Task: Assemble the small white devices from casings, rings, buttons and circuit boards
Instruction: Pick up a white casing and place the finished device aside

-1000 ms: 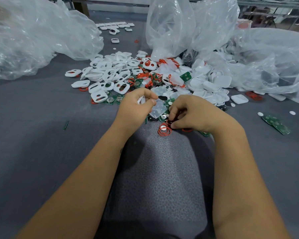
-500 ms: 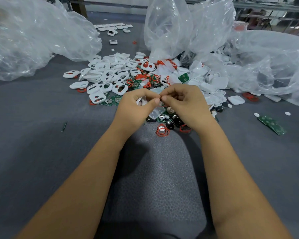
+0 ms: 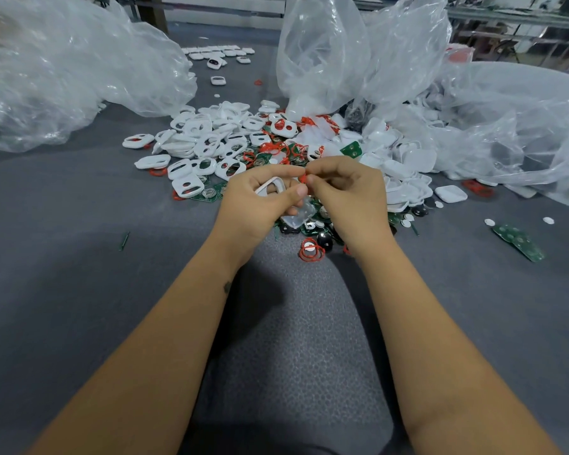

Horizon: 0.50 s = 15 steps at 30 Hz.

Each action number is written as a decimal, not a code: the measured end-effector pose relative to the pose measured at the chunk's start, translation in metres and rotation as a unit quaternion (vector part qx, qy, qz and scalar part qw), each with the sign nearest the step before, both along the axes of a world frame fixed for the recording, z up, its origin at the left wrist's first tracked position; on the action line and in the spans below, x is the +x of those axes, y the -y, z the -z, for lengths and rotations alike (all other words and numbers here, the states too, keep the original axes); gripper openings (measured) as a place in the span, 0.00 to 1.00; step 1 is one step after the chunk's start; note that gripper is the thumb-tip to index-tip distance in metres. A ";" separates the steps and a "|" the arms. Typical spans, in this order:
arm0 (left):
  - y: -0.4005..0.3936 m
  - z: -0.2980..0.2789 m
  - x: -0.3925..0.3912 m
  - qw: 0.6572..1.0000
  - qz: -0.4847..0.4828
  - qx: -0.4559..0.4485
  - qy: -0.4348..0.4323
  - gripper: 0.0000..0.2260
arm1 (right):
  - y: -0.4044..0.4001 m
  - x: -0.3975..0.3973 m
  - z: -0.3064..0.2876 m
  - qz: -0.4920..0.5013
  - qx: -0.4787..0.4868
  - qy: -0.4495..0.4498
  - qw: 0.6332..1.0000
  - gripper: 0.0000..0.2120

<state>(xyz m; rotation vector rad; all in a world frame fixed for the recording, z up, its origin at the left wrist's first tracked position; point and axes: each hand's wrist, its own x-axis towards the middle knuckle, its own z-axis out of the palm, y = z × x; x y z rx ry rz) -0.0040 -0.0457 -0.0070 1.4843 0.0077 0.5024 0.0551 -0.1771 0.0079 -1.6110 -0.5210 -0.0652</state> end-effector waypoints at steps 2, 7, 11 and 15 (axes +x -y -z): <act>-0.001 0.000 0.000 1.000 -0.009 -0.017 0.006 0.09 | 0.001 -0.001 -0.001 -0.025 -0.003 -0.004 1.000 0.11; -0.006 0.000 0.001 0.999 -0.005 -0.048 -0.005 0.07 | -0.001 -0.006 -0.002 -0.082 0.045 -0.022 0.995 0.16; -0.007 -0.001 0.000 0.999 0.007 -0.043 -0.008 0.07 | 0.002 -0.005 -0.002 -0.088 0.054 -0.018 0.995 0.17; -0.010 -0.003 -0.002 0.998 0.030 -0.044 -0.014 0.07 | 0.003 -0.004 -0.002 -0.113 0.068 -0.025 0.991 0.19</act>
